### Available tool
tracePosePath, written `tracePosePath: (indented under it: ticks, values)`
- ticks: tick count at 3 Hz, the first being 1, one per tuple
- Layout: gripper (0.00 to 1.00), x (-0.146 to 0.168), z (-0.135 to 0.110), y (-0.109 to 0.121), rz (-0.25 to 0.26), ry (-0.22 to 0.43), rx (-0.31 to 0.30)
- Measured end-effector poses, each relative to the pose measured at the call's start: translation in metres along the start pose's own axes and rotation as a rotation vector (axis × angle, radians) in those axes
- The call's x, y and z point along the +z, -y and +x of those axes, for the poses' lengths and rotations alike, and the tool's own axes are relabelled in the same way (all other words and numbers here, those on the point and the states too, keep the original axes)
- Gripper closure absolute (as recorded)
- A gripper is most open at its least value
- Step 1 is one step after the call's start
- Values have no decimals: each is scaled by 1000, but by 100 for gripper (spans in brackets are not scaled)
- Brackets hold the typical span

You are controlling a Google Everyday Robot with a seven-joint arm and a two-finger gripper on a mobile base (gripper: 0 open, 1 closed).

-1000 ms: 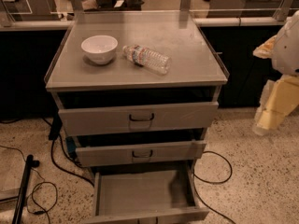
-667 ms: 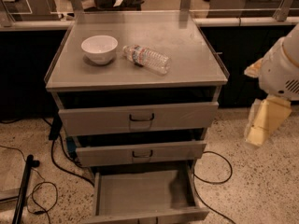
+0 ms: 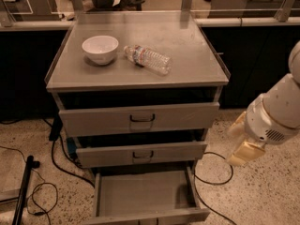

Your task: Close bottom drawer

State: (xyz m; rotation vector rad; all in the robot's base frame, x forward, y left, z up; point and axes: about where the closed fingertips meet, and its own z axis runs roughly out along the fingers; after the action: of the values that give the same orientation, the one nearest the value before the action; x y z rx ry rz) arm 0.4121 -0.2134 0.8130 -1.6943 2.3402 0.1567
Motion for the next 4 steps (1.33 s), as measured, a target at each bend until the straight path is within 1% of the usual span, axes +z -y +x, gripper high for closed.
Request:
tracePosePath:
  ticks: [1, 2, 3, 4]
  values:
    - [69, 28, 15, -9, -31, 51, 12]
    - [92, 61, 38, -15, -64, 134, 56]
    - [100, 65, 40, -15, -68, 145, 59]
    - [100, 65, 40, -15, -68, 145, 59]
